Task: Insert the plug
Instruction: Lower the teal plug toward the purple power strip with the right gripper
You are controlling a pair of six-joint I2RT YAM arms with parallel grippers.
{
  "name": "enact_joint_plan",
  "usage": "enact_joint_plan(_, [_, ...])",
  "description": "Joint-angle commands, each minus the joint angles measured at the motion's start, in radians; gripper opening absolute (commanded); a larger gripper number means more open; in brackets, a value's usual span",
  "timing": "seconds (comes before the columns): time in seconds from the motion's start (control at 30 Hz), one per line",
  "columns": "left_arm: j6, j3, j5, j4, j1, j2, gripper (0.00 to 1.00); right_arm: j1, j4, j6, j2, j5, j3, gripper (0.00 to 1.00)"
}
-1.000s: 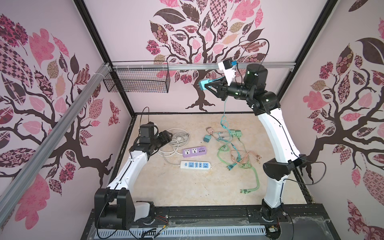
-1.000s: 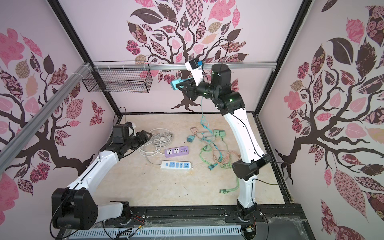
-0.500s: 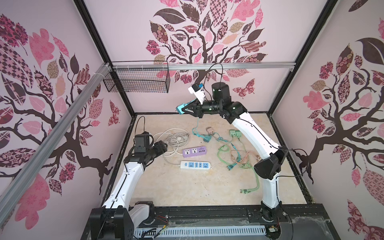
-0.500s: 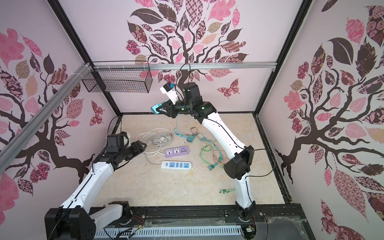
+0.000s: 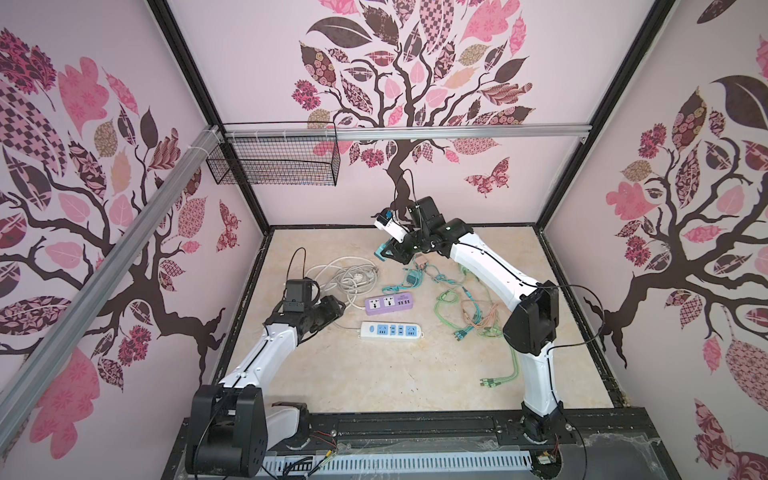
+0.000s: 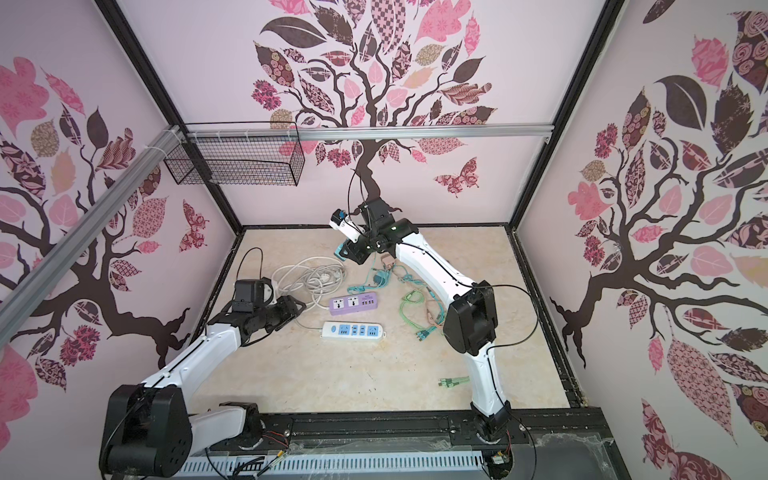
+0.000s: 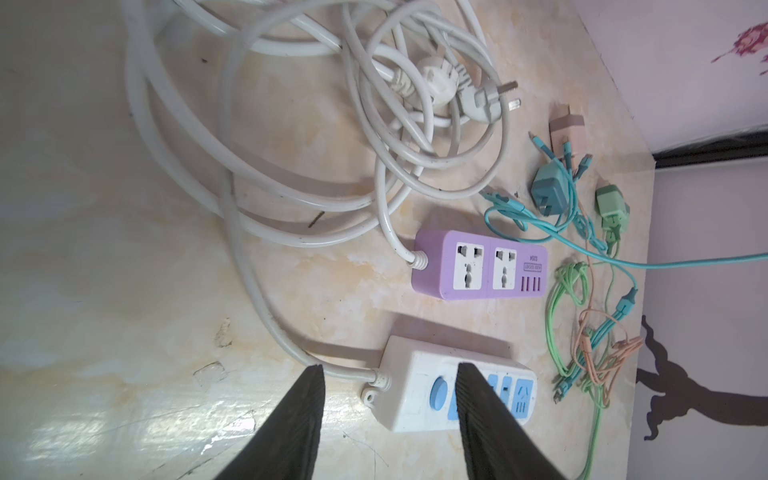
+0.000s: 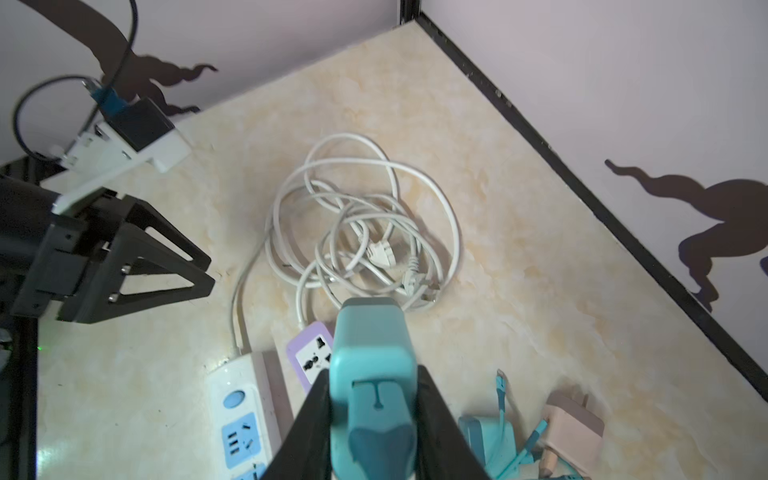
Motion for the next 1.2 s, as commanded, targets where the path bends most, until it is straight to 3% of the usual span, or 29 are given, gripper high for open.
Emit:
enact_joint_plan(0.0, [-0.002, 0.005, -0.001, 0.077, -0.041, 0.061, 0.52, 0.004, -0.029, -0.058, 0.048, -0.017, -0.024, 0.00])
enact_joint_plan(0.3, [-0.026, 0.031, 0.011, 0.157, -0.049, 0.213, 0.45, 0.091, 0.017, -0.187, 0.062, 0.059, -0.144, 0.00])
enact_joint_plan(0.53, [-0.056, 0.038, 0.032, 0.251, -0.049, 0.290, 0.45, 0.115, 0.063, -0.255, 0.056, 0.035, -0.229, 0.00])
enact_joint_plan(0.63, [-0.061, 0.062, 0.049, 0.276, -0.050, 0.331, 0.40, 0.126, 0.075, -0.291, 0.053, 0.048, -0.262, 0.00])
enact_joint_plan(0.9, [-0.080, 0.123, 0.068, 0.291, -0.049, 0.419, 0.36, 0.129, 0.092, -0.342, 0.096, 0.106, -0.262, 0.00])
enact_joint_plan(1.17, [-0.091, 0.144, 0.066, 0.300, -0.050, 0.465, 0.32, 0.129, 0.108, -0.369, 0.140, 0.085, -0.220, 0.00])
